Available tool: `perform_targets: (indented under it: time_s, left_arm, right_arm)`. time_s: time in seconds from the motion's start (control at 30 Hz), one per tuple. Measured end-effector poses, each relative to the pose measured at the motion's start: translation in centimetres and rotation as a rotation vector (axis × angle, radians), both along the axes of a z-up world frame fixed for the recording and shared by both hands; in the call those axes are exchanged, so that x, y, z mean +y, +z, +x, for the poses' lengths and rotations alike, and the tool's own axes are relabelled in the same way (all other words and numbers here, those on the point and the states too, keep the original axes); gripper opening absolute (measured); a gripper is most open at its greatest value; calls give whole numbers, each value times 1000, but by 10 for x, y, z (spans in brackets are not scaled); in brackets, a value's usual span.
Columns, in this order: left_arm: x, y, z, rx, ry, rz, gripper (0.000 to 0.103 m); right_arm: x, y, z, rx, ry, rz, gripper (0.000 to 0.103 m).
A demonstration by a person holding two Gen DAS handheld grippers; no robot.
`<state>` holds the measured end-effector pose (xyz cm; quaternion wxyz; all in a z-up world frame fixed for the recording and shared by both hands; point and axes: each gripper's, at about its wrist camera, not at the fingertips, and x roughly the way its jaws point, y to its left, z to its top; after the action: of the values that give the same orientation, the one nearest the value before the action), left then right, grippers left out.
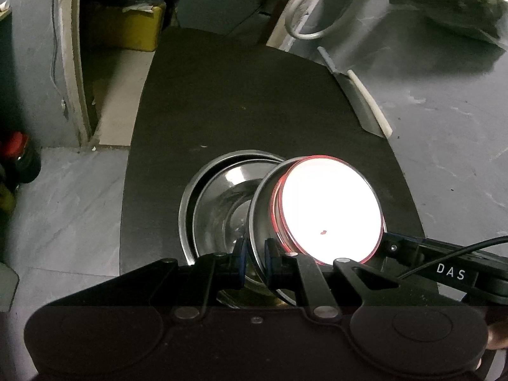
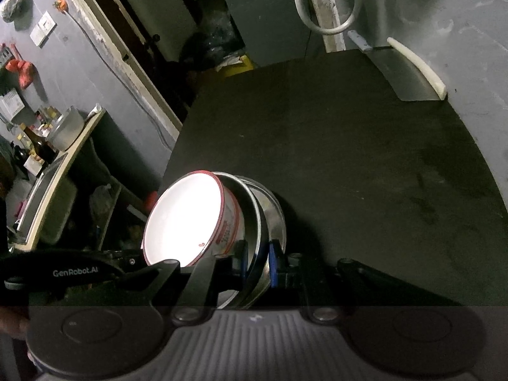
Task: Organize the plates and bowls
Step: 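Lower the steel bowl onto the steel plate stack with both grippers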
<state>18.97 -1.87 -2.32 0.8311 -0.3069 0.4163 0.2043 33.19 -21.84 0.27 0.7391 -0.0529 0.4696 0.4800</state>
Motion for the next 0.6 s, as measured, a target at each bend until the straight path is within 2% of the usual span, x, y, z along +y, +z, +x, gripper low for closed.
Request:
perform_targets:
  time_s: [0.6]
  left_arm:
    - [11, -14, 1, 32, 31, -16, 11]
  right_arm:
    - [18, -14, 0, 25, 29, -27, 15]
